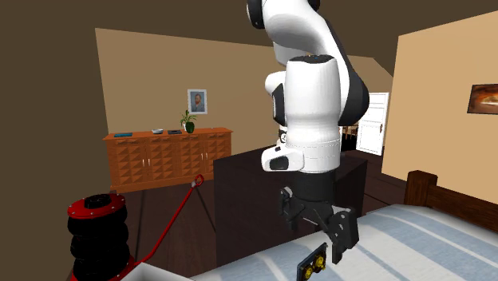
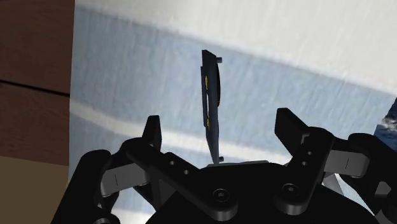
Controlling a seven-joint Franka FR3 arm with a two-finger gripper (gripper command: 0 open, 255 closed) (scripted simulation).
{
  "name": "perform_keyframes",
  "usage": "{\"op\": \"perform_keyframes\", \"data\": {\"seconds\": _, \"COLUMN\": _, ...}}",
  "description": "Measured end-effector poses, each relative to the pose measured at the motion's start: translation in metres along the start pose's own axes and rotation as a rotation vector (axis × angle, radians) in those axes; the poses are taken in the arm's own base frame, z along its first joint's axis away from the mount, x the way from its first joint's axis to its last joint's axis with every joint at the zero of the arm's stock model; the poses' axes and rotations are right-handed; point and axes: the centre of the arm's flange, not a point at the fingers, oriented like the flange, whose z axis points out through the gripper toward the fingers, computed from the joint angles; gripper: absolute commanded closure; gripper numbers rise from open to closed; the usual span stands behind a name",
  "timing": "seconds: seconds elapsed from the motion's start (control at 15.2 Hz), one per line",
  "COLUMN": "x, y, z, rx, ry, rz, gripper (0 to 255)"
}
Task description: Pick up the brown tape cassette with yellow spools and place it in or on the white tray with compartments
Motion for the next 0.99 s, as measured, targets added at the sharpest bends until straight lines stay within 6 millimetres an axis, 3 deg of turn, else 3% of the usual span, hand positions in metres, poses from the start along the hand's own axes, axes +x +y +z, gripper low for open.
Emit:
{"op": "perform_keyframes", "data": {"seconds": 0.4, "x": 0.000, "y": -0.002, "z": 0.031, "rx": 0.000, "ry": 0.000, "rz": 0.000, "gripper": 0}}
{"op": "perform_keyframes", "data": {"seconds": 0.79, "x": 0.000, "y": -0.001, "z": 0.035, "rx": 0.000, "ry": 0.001, "rz": 0.000, "gripper": 0}}
{"op": "perform_keyframes", "data": {"seconds": 0.86, "x": 0.000, "y": -0.001, "z": 0.035, "rx": 0.000, "ry": 0.001, "rz": 0.000, "gripper": 255}}
{"op": "perform_keyframes", "data": {"seconds": 0.99, "x": 0.000, "y": -0.001, "z": 0.035, "rx": 0.000, "ry": 0.001, "rz": 0.000, "gripper": 255}}
